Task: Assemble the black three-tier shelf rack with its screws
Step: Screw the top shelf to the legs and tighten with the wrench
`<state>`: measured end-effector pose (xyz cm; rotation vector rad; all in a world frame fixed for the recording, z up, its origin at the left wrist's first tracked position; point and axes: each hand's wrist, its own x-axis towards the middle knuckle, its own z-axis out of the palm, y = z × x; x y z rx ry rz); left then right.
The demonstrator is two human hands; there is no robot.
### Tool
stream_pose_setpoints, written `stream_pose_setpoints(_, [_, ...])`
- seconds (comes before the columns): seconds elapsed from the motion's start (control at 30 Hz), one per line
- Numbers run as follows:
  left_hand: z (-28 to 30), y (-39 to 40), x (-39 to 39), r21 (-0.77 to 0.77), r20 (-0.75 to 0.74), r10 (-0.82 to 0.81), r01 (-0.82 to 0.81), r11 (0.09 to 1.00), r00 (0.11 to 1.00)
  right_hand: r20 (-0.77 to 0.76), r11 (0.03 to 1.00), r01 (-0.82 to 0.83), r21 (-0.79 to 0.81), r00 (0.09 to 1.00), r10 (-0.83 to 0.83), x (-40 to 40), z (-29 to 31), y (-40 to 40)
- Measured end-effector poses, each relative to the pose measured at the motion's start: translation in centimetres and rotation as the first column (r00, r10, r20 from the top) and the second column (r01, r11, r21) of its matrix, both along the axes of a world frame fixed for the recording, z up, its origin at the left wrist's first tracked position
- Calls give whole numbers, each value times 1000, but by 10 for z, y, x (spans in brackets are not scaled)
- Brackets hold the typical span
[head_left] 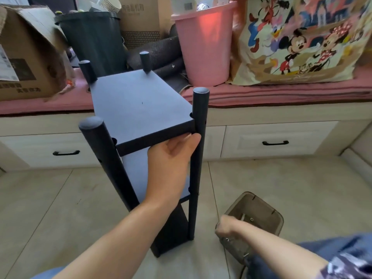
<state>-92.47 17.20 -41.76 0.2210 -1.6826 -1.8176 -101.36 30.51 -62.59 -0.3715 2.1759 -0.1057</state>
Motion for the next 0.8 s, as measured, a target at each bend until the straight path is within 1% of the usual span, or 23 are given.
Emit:
stream_pose_setpoints(0.07, [-1,-2,-1,-37,5,-7,7,999,1000,-17,1000,19,22,1000,-18,11,-21,0])
stream_pose_setpoints(0.1, [-2,-3,-3,-58,8,-3,4,998,1000,-33,998,60,31,998,-59,15,-30,2])
stream_pose_setpoints(0.2, [-2,-5,-6,-122,15,0,2,992,1000,-84,995,94,30,992,-91,23,-45,6])
stream_pose_setpoints(0.3, [-6,-6,-11,-148,22,-15,18,989,1000,-102,998,53,21,994,-51,27,-54,10])
stream_pose_setpoints(0.4, [-7,-4,-13,-171,80,-22,35,985,997,-109,999,27,-18,994,-29,29,-60,10])
stream_pose_setpoints(0.5, [-6,-3,-12,-214,89,-10,29,976,996,-105,998,-28,-52,994,22,32,-62,5])
stream_pose_setpoints(0.6, [-3,-6,-8,-251,74,35,-15,968,997,-106,985,-134,-110,987,123,38,-65,1])
stream_pose_setpoints(0.8, [-2,-29,3,-244,71,111,-91,965,991,-104,942,-293,-163,955,278,43,-70,-5])
